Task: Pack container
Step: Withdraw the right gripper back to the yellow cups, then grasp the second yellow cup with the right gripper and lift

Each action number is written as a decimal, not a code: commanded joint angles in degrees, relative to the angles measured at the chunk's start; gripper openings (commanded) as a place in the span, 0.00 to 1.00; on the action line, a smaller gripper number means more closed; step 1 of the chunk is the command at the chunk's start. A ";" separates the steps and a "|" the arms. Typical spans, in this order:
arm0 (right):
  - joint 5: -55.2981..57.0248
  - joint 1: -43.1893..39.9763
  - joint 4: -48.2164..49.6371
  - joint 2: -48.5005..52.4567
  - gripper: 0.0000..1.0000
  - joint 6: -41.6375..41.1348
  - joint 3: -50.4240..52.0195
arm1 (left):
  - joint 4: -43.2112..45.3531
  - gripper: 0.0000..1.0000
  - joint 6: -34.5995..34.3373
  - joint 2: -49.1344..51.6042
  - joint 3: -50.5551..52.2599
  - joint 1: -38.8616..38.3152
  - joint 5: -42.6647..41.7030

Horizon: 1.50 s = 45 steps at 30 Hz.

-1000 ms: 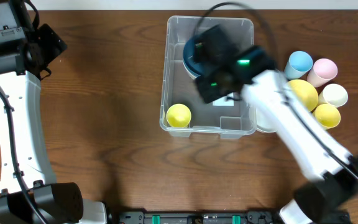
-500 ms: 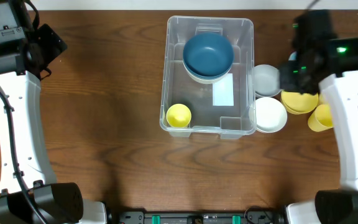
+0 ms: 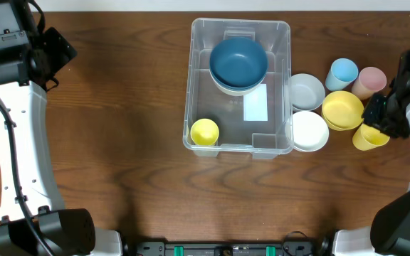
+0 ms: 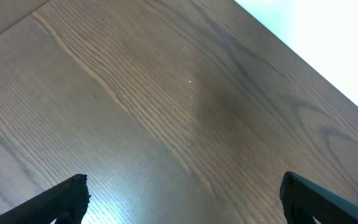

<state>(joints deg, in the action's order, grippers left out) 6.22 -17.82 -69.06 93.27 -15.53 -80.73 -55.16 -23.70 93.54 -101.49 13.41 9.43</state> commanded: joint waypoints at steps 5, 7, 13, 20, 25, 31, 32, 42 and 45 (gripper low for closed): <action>-1.09 -0.76 6.60 0.00 0.35 0.33 7.17 | -0.11 0.98 0.76 -0.31 -0.26 0.17 0.70; -1.11 -0.74 8.13 0.00 0.35 1.36 8.48 | -0.11 0.98 0.76 -0.31 -0.26 0.17 0.70; -1.09 -0.74 12.68 0.00 0.35 2.60 12.15 | -0.11 0.98 0.76 -0.31 -0.26 0.17 0.70; -1.14 -0.52 13.88 0.00 0.35 2.99 13.03 | -0.11 0.98 0.76 -0.31 -0.26 0.17 0.70; -1.16 -0.50 13.97 -0.04 0.36 2.99 12.92 | -0.09 0.98 0.76 -0.31 -0.26 0.17 0.70; -1.38 -0.50 13.94 -0.07 0.35 3.61 12.90 | -0.11 0.98 0.76 -0.31 -0.26 0.17 0.70; -1.40 -0.50 13.97 -0.07 0.36 3.63 12.90 | -0.09 0.98 0.76 -0.31 -0.26 0.17 0.70; -1.38 -0.50 14.03 -0.07 0.36 4.02 12.90 | -0.11 0.98 0.76 -0.31 -0.26 0.17 0.70; -2.21 -0.57 14.19 -0.07 0.36 4.00 12.83 | -0.09 0.98 0.76 -0.31 -0.26 0.17 0.70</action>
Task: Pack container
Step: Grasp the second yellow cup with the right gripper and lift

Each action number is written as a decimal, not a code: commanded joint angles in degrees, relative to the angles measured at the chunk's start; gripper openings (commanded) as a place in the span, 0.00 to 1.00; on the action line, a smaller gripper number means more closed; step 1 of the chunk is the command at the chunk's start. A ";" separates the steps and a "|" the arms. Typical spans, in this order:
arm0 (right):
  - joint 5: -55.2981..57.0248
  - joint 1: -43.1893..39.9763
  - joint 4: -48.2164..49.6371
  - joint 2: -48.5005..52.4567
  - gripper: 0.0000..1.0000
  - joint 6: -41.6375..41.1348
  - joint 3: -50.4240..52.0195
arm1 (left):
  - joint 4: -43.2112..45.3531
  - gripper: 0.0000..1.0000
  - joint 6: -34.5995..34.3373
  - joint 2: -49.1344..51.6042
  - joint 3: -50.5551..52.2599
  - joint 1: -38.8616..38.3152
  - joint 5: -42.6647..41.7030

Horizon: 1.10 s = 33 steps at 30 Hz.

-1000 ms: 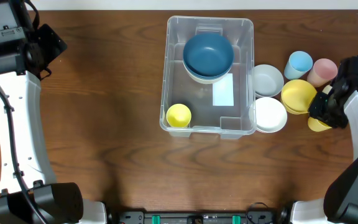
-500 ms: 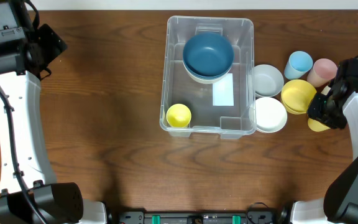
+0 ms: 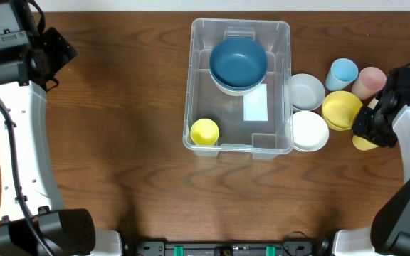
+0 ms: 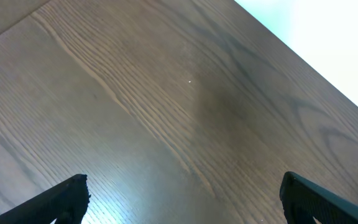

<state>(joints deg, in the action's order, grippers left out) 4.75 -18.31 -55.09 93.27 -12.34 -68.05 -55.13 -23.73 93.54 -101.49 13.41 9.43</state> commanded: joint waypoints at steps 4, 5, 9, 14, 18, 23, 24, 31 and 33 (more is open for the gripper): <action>-0.72 -0.66 -0.24 -0.07 0.36 0.37 -0.74 | -0.13 0.98 0.79 -0.31 -0.26 0.17 0.70; -0.72 -0.94 -0.42 -0.07 0.37 0.35 -1.07 | -0.13 0.98 0.79 -0.31 -0.26 0.17 0.70; -0.70 -2.51 -0.44 -0.07 0.36 -0.50 -1.92 | -0.13 0.98 0.79 -0.31 -0.26 0.17 0.70; -2.82 -6.43 0.39 -0.07 0.36 -1.57 -2.36 | -0.13 0.98 0.79 -0.31 -0.26 0.17 0.70; -5.27 -9.27 0.72 -0.07 0.36 -1.55 -2.36 | -0.11 0.98 0.79 -0.31 -0.26 0.17 0.70; -5.18 -11.89 1.44 -0.04 0.37 -3.52 -2.32 | -0.13 0.98 0.79 -0.31 -0.26 0.17 0.70; -5.22 -12.37 1.77 -0.04 0.37 -3.72 -2.32 | -0.11 0.98 0.79 -0.31 -0.26 0.17 0.70; -5.18 -14.45 3.37 -0.04 0.39 -5.51 -1.31 | -0.13 0.98 0.79 -0.31 -0.26 0.17 0.70; -5.25 -14.67 5.20 -0.04 0.39 -5.70 -0.07 | -0.13 0.98 0.79 -0.31 -0.26 0.17 0.70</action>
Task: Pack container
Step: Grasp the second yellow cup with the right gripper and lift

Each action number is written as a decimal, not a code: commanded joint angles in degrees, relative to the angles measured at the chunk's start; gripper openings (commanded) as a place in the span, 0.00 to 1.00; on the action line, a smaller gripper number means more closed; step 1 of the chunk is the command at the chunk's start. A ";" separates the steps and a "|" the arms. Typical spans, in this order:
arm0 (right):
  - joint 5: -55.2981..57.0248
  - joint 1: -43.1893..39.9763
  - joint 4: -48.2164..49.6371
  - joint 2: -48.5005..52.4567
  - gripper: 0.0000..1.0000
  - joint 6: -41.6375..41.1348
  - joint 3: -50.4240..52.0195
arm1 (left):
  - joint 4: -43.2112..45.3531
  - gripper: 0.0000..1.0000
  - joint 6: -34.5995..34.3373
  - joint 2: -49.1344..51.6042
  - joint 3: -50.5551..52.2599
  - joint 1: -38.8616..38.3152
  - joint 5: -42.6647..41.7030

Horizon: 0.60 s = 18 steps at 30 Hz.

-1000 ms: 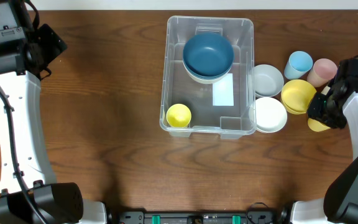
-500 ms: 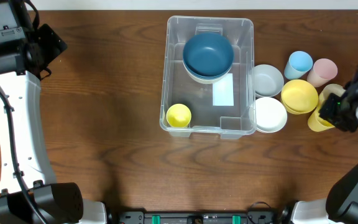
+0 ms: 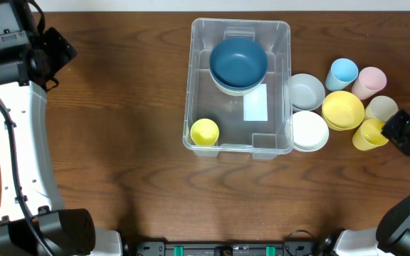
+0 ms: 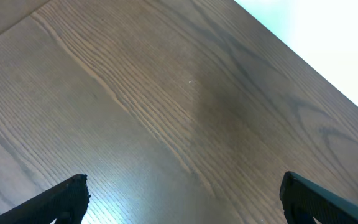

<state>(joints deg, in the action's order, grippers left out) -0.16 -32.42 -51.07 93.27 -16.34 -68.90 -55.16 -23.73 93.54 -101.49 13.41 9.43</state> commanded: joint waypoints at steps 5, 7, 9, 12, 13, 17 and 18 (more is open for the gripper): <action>-2.21 -0.57 4.66 -0.04 0.39 -1.57 3.19 | -0.11 0.98 0.79 -0.31 -0.26 0.17 0.70; -2.93 -0.57 5.07 -0.04 0.39 -1.18 3.48 | -0.11 0.98 0.79 -0.31 -0.26 0.17 0.70; -3.37 -0.55 5.38 -0.04 0.41 -1.22 3.80 | -0.11 0.98 0.79 -0.31 -0.26 0.17 0.70; -4.17 -0.52 7.06 -0.02 0.42 -1.25 5.16 | -0.11 0.98 0.79 -0.31 -0.26 0.17 0.70; -4.63 -0.52 7.76 -0.02 0.43 -1.22 5.73 | -0.09 0.98 0.79 -0.31 -0.26 0.17 0.70; -4.83 -0.52 10.62 0.00 0.44 -1.22 8.15 | -0.09 0.98 0.79 -0.31 -0.26 0.17 0.70; -4.83 -0.52 10.86 0.00 0.44 -1.22 8.37 | -0.11 0.98 0.79 -0.31 -0.26 0.17 0.70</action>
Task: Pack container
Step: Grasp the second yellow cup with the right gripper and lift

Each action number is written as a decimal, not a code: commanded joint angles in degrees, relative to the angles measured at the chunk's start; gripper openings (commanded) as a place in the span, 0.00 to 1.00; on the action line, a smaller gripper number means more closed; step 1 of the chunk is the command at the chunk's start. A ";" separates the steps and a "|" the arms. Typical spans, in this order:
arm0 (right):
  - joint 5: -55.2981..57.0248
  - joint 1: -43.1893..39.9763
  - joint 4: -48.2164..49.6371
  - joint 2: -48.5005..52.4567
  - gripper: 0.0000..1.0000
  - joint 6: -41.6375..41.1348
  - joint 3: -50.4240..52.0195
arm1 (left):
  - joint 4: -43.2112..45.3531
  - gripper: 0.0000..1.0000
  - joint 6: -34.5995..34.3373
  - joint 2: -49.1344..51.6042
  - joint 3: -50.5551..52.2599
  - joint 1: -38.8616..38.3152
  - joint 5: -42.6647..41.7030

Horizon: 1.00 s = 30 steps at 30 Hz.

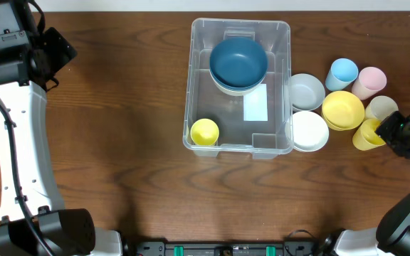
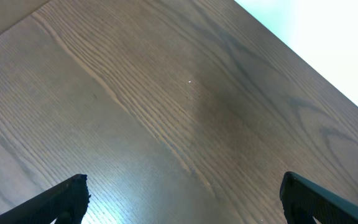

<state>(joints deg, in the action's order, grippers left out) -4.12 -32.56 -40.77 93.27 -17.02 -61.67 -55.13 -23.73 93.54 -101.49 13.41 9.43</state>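
Note:
The clear plastic container [image 1: 285,43] stands at the table's middle, holding a dark blue bowl [image 1: 238,61] and a small yellow cup [image 1: 204,131]. To its right lie a grey bowl [image 1: 306,90], a white bowl [image 1: 309,131], a yellow bowl [image 1: 343,109], then blue [image 1: 344,72], pink [image 1: 371,80], cream [image 1: 381,107] and yellow [image 1: 364,135] cups. My right gripper [image 1: 391,130] sits just right of that yellow cup; its jaws are too small to read. My left gripper [image 2: 185,199] is open over bare wood at the far left, fingers [image 2: 67,196] wide apart.
A white label [image 1: 255,105] lies on the container's floor. The cups and bowls crowd the strip between the container and my right arm. The table's back edge runs just behind the container, near my left gripper.
My right gripper has shifted slightly left, closer to the yellow cup at the right. The left arm and all the dishes stand as before.
My right gripper first hung over the cups beside the yellow bowl, hiding the cream cup. It was in much the same place, a little nearer me. Then it stood farther right with the cream cup showing, and now it sits against the yellow cup's right side.

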 commanded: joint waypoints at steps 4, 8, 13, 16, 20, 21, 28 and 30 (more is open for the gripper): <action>-2.03 -0.39 0.48 0.00 0.38 -0.52 1.14 | -0.11 0.98 0.79 -0.31 -0.26 0.17 0.70; -2.27 -0.39 -0.35 0.00 0.22 -0.52 1.14 | -0.13 0.98 0.79 -0.31 -0.26 0.17 0.70; -4.02 -0.39 -2.54 -0.07 0.11 0.37 1.07 | -0.13 0.98 0.79 -0.31 -0.26 0.17 0.70; -4.76 -0.39 -3.82 -0.52 0.07 1.07 1.03 | -0.13 0.98 0.79 -0.31 -0.26 0.17 0.70; -7.87 -0.39 -5.75 -3.96 0.04 2.97 0.98 | -0.11 0.98 0.79 -0.31 -0.26 0.17 0.70; -8.44 -0.39 -6.25 -5.31 0.04 2.97 0.92 | -0.11 0.98 0.79 -0.31 -0.26 0.17 0.70; -15.85 2.14 -8.55 -21.66 0.01 4.92 0.20 | -0.13 0.98 0.79 -0.31 -0.26 0.17 0.70; -15.82 5.16 -9.14 -26.82 0.01 5.84 -0.68 | -0.13 0.98 0.79 -0.31 -0.26 0.20 0.70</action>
<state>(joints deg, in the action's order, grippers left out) -16.34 -30.81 -49.30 72.36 -13.34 -60.84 -55.13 -23.70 93.54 -101.49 13.41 9.43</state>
